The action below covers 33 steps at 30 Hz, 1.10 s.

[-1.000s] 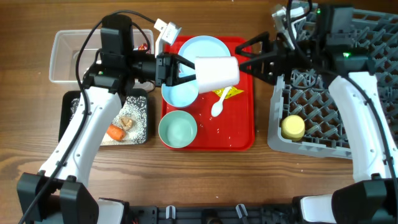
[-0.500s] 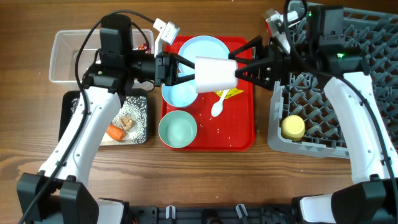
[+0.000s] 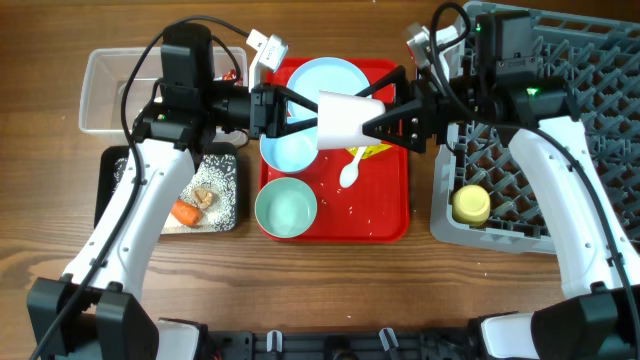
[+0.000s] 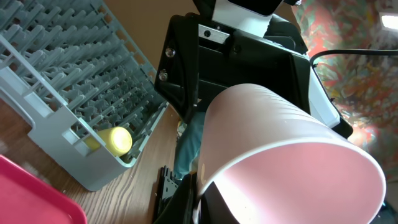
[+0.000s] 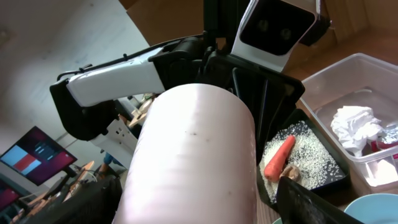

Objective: Sort waste into correct bins and load items into the dishwasher rack
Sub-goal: 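Hand the pink cup from the left gripper to the right gripper, then carry the pink cup with the right gripper and set it in the rack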

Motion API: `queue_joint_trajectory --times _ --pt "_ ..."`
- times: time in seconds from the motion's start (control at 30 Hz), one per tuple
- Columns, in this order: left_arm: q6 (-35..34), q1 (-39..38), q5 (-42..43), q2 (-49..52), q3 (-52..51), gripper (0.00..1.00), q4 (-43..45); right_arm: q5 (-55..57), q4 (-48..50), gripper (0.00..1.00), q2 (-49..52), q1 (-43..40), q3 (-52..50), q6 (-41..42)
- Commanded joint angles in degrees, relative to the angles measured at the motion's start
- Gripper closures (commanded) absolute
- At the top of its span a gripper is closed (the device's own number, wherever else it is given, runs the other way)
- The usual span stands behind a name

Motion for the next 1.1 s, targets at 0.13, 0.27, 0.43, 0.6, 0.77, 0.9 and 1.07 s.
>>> queue_joint_trajectory --times 0.13,0.27,0.43,0.6,0.77,0.9,1.07 --pt "1.05 0.09 -0.37 -0.31 0.28 0.96 0.24 2.56 -0.04 0.18 0.52 2.75 0.13 -1.53" --pt "1.07 0.09 -0.37 -0.31 0.28 0.96 0.22 2.71 -0.04 0.22 0.52 2.97 0.13 -1.53" --pt "1.07 0.09 -0.37 -0.31 0.28 0.96 0.22 2.75 -0.02 0.31 0.52 2.97 0.13 -1.53" --pt "1.07 0.09 -0.63 -0.31 0.28 0.96 0.2 3.34 0.0 0.36 0.52 2.95 0.13 -1.53" --pt "1.07 0.09 -1.27 -0.31 0.28 0.68 0.17 4.92 0.37 0.36 0.52 2.95 0.13 -1.36" --pt "1.05 0.09 -2.29 -0.31 0.28 0.67 0.15 6.8 0.42 0.36 0.52 2.91 0.13 -1.33" --pt "1.07 0.09 -2.34 -0.31 0.28 0.65 0.15 9.92 0.46 0.36 0.52 0.13 0.13 -1.05"
